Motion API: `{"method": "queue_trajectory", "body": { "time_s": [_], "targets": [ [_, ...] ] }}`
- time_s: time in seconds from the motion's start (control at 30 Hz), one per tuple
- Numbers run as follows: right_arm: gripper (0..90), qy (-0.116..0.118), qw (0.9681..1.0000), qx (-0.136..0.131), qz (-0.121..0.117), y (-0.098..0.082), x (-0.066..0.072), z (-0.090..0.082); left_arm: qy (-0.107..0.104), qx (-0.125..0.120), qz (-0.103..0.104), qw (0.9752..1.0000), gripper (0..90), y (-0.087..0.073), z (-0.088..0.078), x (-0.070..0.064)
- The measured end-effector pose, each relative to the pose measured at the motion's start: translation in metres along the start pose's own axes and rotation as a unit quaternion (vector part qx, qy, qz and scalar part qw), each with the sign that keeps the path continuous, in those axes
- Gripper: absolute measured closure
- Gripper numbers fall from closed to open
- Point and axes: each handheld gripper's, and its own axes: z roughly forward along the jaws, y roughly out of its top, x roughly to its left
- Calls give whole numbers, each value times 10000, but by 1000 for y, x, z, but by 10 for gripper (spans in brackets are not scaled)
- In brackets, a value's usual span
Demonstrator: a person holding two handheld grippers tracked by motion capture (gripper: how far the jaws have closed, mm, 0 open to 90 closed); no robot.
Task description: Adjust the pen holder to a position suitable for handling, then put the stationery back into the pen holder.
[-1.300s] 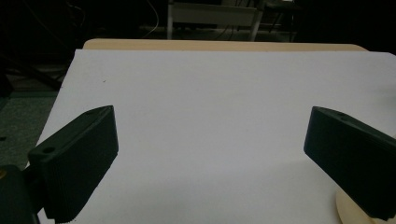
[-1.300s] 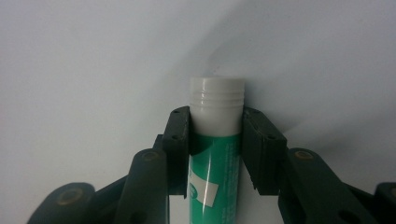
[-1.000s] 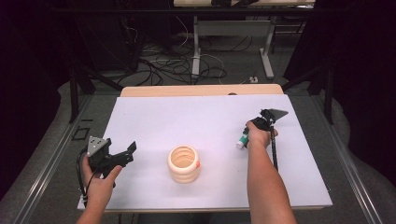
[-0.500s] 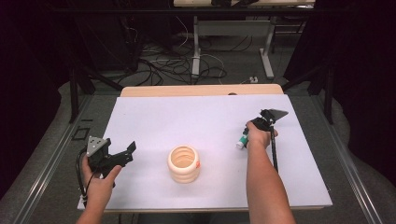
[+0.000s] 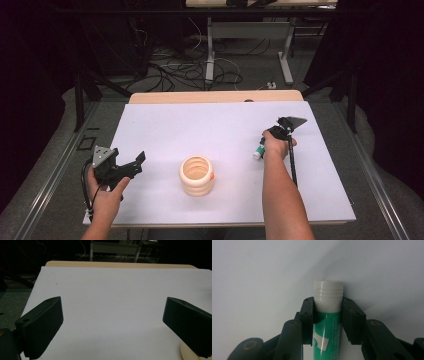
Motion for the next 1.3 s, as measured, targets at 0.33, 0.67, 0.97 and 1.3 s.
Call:
{"method": "queue_trajectory", "body": {
  "time_s": [0.33,0.67,0.97,1.3],
  "targets": [
    [651,304,9994,-56,124,1,-2,-1,16,3,-4,10000,30,0,0,1],
    [655,334,9993,102,-157,3,-6,-4,24,24,26,10000,30,-1,2,1],
    [655,609,9981,69,-60,7,-10,-13,24,22,37,10000,30,-1,1,0],
    [655,844,9962,106,-211,10,-10,-19,44,44,47,10000,31,-1,2,0]
  ]
}}
